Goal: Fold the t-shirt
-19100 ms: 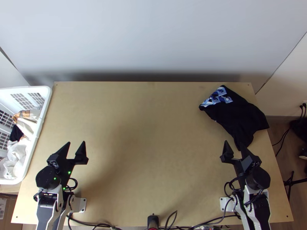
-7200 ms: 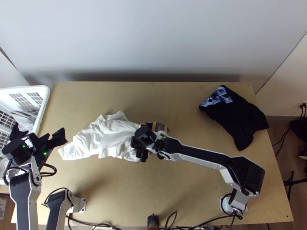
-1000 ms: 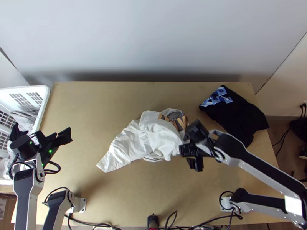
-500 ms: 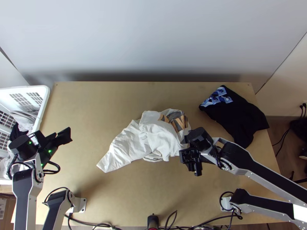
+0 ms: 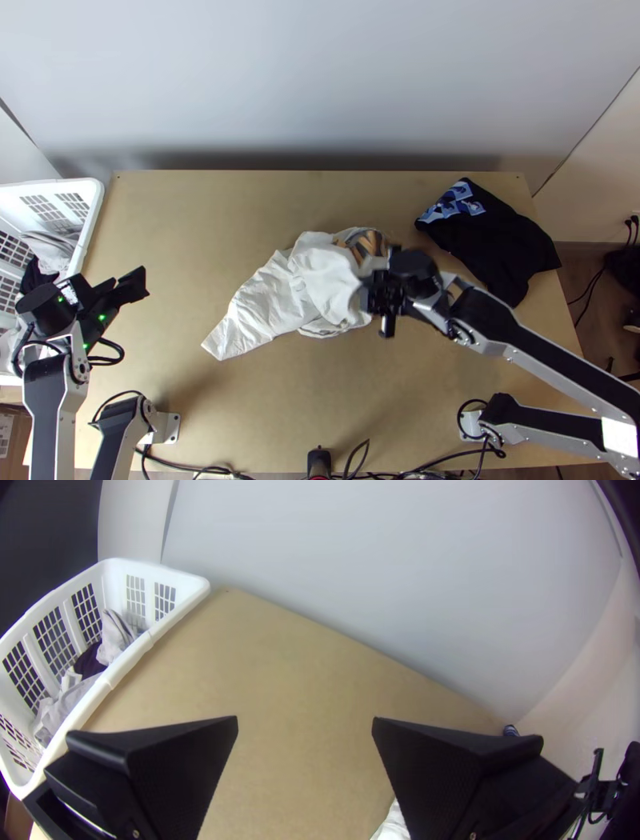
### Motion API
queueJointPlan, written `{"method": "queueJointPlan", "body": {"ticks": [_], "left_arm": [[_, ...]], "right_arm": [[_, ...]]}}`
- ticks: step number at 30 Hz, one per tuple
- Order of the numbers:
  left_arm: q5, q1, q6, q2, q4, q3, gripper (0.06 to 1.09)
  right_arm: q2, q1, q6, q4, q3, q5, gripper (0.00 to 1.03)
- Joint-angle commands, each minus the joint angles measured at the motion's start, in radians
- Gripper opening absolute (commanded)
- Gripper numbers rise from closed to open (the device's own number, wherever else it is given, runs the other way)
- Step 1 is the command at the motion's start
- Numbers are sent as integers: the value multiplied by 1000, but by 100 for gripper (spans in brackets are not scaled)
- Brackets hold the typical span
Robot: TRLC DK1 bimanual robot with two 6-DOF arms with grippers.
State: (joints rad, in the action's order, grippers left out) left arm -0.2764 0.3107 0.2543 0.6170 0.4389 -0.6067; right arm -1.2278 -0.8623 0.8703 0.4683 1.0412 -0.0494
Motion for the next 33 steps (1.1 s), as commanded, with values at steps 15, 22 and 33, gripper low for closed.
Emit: {"method": "queueJointPlan", "body": {"ticks": [15, 22, 33], "left_arm": [[-4, -292, 33, 96, 205, 12, 104], [-14, -455, 91, 174, 281, 36, 104], [-53, -578, 165, 297, 11, 136, 104]], "right_arm": [[-18, 39, -229, 239, 603, 22, 2], [-24, 48, -229, 262, 597, 22, 2], [-64, 59, -260, 265, 565, 20, 2]]}}
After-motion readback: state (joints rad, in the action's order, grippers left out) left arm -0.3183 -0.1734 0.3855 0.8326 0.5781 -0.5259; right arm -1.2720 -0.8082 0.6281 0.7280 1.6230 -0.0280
